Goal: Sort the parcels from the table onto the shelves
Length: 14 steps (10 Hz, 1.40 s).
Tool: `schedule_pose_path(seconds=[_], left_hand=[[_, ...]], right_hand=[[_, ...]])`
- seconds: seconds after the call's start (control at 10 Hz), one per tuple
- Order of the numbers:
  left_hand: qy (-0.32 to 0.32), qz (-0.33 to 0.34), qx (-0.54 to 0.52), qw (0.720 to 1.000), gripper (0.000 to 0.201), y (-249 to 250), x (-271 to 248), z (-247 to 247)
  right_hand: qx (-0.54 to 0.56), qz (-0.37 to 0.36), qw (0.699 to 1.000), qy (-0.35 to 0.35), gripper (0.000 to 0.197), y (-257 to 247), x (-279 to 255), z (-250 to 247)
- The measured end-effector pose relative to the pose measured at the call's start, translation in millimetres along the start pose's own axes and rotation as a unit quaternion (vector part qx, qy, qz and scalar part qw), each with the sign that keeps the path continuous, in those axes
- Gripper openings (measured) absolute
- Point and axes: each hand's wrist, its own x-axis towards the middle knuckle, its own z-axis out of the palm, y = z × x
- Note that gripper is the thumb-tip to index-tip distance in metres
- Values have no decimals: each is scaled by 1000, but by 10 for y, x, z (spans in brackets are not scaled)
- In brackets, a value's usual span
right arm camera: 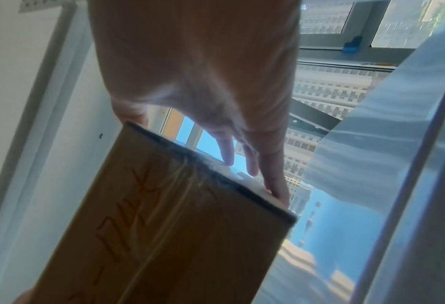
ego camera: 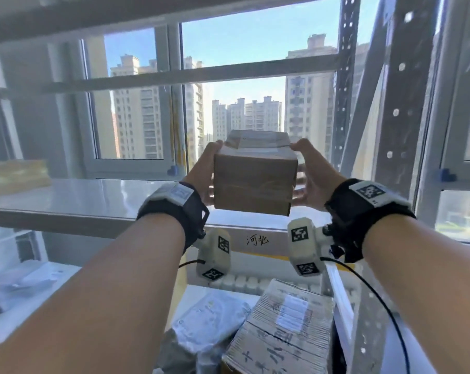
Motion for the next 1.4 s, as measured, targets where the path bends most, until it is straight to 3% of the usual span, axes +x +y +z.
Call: schedule_pose_path(seconds=[0.2,0.4,0.9,1.2,1.3,1.4], left_hand=[[-9,-1,44,999,46,-47,302,102],[-35,-20,89,995,39,-129,419,61],[-76,-44,51,995,24,-268,491,43],[-74,-58,100,991,31,-310,462,-90],[-73,-63,130,987,61,-359,469,-168],[-56,-46,171,983,60,-363,420,-246]], right_hand=[[-7,11,1000,24,27,91,155,-34],[-17,34,999,35,35,154,270,61],[-29,18,995,91,22,285,260,177],[-51,32,992,112,49,409,264,181],[-99,37,985,138,74,460,275,220],[-189,18,961,200,78,487,220,274]])
